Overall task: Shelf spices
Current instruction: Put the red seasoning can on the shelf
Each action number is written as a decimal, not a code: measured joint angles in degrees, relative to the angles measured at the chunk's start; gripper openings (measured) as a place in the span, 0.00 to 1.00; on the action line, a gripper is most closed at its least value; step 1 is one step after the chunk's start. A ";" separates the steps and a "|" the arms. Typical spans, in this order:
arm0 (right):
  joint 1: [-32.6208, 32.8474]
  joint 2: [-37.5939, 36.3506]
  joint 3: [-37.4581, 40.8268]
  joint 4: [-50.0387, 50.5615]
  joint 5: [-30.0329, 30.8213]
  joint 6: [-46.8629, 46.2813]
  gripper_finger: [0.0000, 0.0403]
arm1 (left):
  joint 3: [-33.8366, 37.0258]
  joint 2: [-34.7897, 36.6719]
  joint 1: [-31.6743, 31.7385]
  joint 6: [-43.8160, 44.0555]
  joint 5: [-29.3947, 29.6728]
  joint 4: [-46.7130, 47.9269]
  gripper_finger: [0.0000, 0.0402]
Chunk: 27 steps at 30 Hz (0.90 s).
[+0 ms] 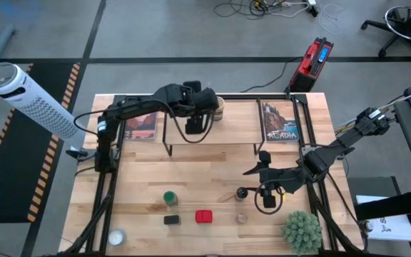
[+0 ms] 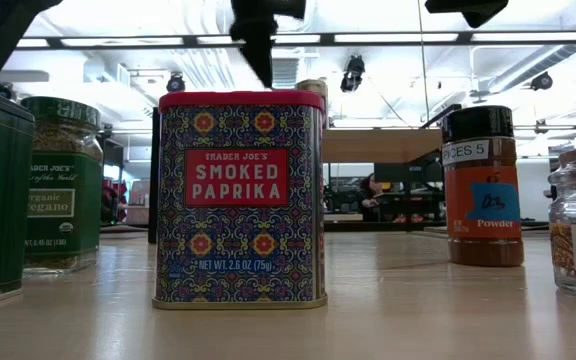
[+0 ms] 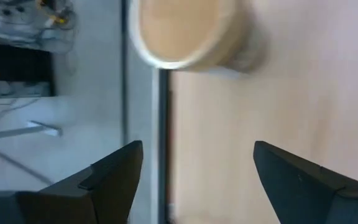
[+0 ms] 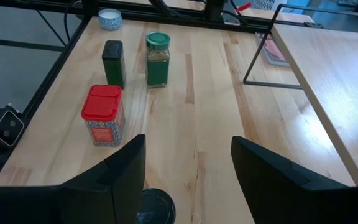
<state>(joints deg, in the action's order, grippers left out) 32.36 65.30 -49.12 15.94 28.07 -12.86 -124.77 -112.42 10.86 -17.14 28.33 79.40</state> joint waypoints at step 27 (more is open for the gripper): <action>0.00 -0.02 0.03 0.01 0.43 -0.59 0.53 | 3.72 0.02 -34.20 31.89 -24.68 -7.28 0.69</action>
<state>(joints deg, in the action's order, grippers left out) 32.36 65.28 -49.09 15.96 28.50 -13.45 -121.06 -112.40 -23.34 14.75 3.65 72.13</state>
